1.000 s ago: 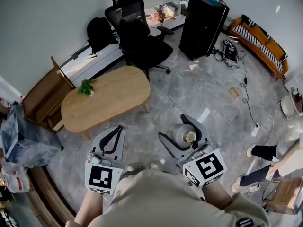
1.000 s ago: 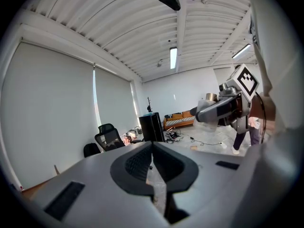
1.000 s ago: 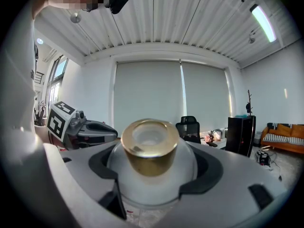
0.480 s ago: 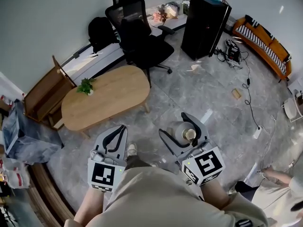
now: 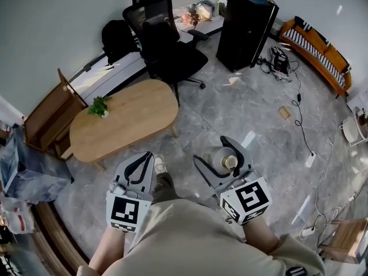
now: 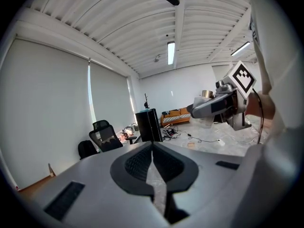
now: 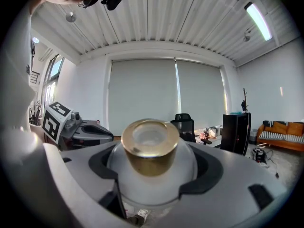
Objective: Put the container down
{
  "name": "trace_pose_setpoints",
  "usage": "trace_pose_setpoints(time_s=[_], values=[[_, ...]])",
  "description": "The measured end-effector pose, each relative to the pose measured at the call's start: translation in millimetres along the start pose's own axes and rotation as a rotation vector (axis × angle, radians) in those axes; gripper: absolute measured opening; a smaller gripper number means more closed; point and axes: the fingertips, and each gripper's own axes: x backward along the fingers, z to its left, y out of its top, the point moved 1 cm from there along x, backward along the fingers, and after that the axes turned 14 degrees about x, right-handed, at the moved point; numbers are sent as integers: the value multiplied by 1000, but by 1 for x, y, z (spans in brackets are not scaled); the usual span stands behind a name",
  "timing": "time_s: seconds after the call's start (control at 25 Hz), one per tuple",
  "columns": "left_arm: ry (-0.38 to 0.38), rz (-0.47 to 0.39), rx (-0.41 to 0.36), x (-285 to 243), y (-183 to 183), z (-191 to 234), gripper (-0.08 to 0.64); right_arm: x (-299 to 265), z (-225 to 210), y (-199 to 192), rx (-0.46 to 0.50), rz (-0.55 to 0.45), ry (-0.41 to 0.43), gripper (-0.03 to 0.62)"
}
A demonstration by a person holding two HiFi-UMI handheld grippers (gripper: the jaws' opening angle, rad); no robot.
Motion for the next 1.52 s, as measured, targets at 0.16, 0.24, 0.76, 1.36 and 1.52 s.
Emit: trace_pose_setpoints(time_s=[0.16,0.24,0.76,1.36,1.52], values=[[-11,-9,5,-18,6,12,11,-16,-9,-3,5,24,-6,330],[-14,-11,9,-27,8,20,11,-25,-14,-6,2,37,-6,330],[-55,29,28,-120,19,122,11,-153,-56,-6,0,125,-6,330],[-61,79,56,-239,52,302,12,-363,-115,27,-10,185,-3,330],[-71,86,53,-269,60,336,11,-410,-130,34,-14,184,-8,330]])
